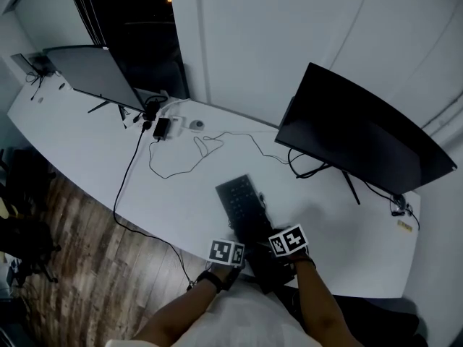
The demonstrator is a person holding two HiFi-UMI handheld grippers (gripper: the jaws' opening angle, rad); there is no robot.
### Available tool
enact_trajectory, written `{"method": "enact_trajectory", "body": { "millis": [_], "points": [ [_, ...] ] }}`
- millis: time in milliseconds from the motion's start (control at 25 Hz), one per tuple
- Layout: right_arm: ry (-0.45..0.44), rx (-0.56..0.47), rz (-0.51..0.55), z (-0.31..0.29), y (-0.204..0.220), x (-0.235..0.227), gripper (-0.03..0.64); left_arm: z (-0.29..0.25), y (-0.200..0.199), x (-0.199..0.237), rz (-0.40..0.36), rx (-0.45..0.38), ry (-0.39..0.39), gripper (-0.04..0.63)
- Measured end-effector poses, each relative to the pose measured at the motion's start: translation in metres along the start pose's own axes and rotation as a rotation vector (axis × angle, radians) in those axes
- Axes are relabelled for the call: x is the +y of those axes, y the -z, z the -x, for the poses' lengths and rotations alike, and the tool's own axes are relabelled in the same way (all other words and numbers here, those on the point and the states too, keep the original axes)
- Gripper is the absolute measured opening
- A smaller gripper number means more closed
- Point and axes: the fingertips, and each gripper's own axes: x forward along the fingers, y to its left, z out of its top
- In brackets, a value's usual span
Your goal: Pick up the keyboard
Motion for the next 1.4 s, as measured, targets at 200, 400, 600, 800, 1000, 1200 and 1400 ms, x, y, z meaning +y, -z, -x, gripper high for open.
{"method": "enact_trajectory", "body": {
  "millis": [200, 400, 600, 800, 1000, 1200, 1400],
  "points": [
    [-0.016, 0.039, -0.014, -0.008, 0.004, -0.002, 0.340, -0.010, 0.002, 0.000, -0.021, 0.025, -0.041, 0.307],
    [-0.012, 0.051, -0.030, -0.010, 0.003, -0.005, 0.320, -0.011, 0.001, 0.002, -0.034, 0.041, -0.086, 0.307],
    [0.039, 0.071, -0.022, -0.011, 0.003, -0.004, 0.311, -0.014, -0.003, 0.013, -0.090, 0.033, -0.230, 0.291],
    [0.031, 0.057, -0.021, -0.010, 0.003, -0.004, 0.310, -0.015, -0.001, 0.012, -0.095, 0.025, -0.258, 0.293],
    [0.049, 0.034, -0.008, -0.007, 0.002, -0.002, 0.298, -0.014, 0.000, 0.009, -0.080, 0.025, -0.248, 0.244],
    [0.055, 0.031, -0.007, -0.007, 0.002, 0.001, 0.290, -0.017, 0.011, -0.005, -0.010, 0.054, -0.167, 0.239],
    [0.052, 0.030, 0.003, -0.006, -0.003, 0.010, 0.281, -0.008, 0.003, 0.010, -0.002, 0.021, -0.193, 0.237]
  ]
}}
